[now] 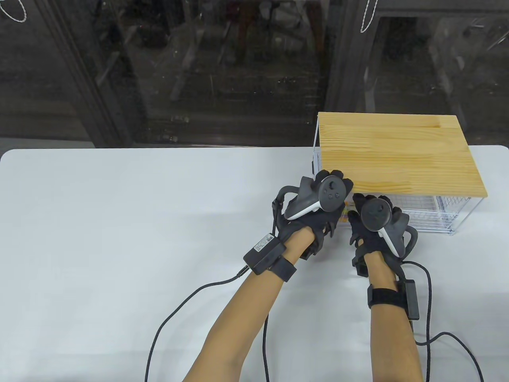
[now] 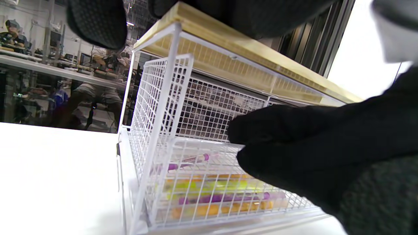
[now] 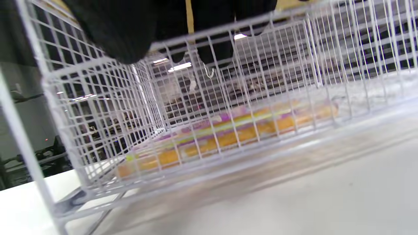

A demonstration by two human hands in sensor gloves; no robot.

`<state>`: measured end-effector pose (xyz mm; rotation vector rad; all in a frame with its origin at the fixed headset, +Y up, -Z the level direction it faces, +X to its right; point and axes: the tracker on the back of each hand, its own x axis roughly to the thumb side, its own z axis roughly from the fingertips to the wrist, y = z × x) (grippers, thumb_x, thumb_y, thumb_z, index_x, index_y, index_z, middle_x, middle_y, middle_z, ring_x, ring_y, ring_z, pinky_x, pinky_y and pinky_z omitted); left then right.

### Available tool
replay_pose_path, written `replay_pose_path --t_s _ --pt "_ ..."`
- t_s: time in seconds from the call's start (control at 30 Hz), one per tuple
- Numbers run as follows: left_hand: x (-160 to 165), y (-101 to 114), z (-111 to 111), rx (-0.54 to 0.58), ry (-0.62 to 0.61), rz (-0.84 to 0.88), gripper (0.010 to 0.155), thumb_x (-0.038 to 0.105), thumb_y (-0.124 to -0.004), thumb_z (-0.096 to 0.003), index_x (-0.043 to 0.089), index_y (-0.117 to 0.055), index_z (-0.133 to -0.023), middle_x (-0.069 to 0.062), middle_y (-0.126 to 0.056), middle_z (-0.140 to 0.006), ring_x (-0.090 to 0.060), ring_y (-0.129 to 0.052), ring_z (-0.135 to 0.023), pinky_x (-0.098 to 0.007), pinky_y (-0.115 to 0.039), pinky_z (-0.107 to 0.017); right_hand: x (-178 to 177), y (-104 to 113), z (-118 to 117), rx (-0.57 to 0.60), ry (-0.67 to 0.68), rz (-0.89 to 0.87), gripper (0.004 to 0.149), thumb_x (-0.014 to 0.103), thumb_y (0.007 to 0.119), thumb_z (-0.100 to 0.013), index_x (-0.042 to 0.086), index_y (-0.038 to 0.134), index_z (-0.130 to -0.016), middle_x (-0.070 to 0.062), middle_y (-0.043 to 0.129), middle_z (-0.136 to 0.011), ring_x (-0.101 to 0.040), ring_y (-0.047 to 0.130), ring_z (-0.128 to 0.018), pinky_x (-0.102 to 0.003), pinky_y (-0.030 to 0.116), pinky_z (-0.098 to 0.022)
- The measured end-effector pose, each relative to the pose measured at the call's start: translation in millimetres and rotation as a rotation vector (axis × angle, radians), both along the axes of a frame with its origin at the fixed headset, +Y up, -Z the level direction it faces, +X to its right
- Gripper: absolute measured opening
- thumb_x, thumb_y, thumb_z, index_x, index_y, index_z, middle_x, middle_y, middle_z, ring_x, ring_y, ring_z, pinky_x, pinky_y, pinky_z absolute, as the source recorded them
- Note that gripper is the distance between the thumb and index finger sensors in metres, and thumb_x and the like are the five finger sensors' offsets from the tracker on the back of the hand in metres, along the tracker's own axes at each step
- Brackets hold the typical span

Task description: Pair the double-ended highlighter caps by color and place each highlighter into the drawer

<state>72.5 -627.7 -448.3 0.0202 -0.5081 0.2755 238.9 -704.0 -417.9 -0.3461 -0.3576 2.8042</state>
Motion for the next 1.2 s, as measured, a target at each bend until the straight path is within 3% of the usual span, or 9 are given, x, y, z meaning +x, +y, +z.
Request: replay_pose_path --t_s 0.17,0.23,0.3,0.37,0.47,0.67,0.93,1.2 --pt "3 4 -1 -0.056 0.015 -0.064 0.062 0.042 -0.066 -0.0442 0.039 -0.055 -0.105 0.012 -0.048 -0.118 -0.024 -0.038 -0.111 -0.061 -0.058 -0.071 -14 10 25 -0.021 0.04 0.121 0.055 0.046 0.078 -0.046 0.039 0.072 -0.1 -0.001 0.067 -0.113 -0.041 0.054 -0.102 -0.06 0.043 -0.069" --pt "5 7 -1 -0.097 0.014 -0.116 0.064 0.043 -0.066 -0.0446 0.04 -0.049 -0.106 0.014 -0.042 -0.119 -0.025 -0.025 -0.111 -0.062 -0.049 -0.073 -17 14 35 -0.036 0.014 0.146 0.058 0.047 0.078 -0.046 0.035 0.069 -0.102 -0.004 0.066 -0.112 -0.041 0.054 -0.101 -0.061 0.043 -0.069" --pt "2 13 4 -0.037 0.014 -0.171 0.065 0.044 -0.063 -0.0452 0.041 -0.04 -0.106 0.015 -0.031 -0.12 -0.024 -0.021 -0.111 -0.06 -0.046 -0.074 -20 19 46 -0.05 0.023 0.153 0.06 0.047 0.078 -0.046 0.034 0.069 -0.103 -0.005 0.065 -0.112 -0.042 0.053 -0.101 -0.061 0.043 -0.068" --pt "-7 21 9 0.078 -0.005 -0.131 0.066 0.045 -0.066 -0.0435 0.039 -0.045 -0.106 0.014 -0.039 -0.119 -0.026 -0.03 -0.11 -0.061 -0.052 -0.072 -21 25 53 -0.058 0.033 0.15 0.059 0.047 0.078 -0.046 0.032 0.071 -0.102 -0.006 0.067 -0.111 -0.043 0.055 -0.1 -0.062 0.044 -0.068" --pt "-29 32 17 0.05 0.008 -0.12 0.065 0.045 -0.065 -0.0439 0.039 -0.047 -0.106 0.013 -0.041 -0.12 -0.026 -0.031 -0.111 -0.061 -0.052 -0.072 -26 34 60 -0.056 0.053 0.137 0.057 0.047 0.078 -0.046 0.029 0.075 -0.1 -0.007 0.074 -0.107 -0.044 0.059 -0.098 -0.063 0.046 -0.067" --pt "-96 45 36 0.092 0.077 -0.097 0.059 0.041 -0.065 -0.0441 0.034 -0.068 -0.103 0.005 -0.062 -0.116 -0.03 -0.047 -0.108 -0.062 -0.057 -0.07 -51 58 74 -0.022 0.094 0.1 0.055 0.049 0.078 -0.045 0.024 0.083 -0.094 -0.009 0.085 -0.097 -0.045 0.075 -0.088 -0.067 0.058 -0.062" --pt "-189 23 63 0.067 0.154 -0.136 0.061 0.046 -0.068 -0.0433 0.035 -0.068 -0.103 0.004 -0.066 -0.115 -0.033 -0.055 -0.106 -0.063 -0.06 -0.067 -98 70 85 -0.008 0.195 0.082 0.049 0.049 0.076 -0.047 0.022 0.092 -0.084 -0.01 0.093 -0.087 -0.042 0.084 -0.079 -0.064 0.064 -0.058" --pt "-270 -21 83 0.048 0.223 -0.128 0.061 0.047 -0.07 -0.0432 0.034 -0.069 -0.103 0.003 -0.068 -0.114 -0.033 -0.056 -0.106 -0.063 -0.061 -0.067 -137 47 86 -0.033 0.253 0.098 0.049 0.049 0.075 -0.047 0.023 0.093 -0.083 -0.008 0.095 -0.085 -0.041 0.084 -0.079 -0.064 0.063 -0.059"
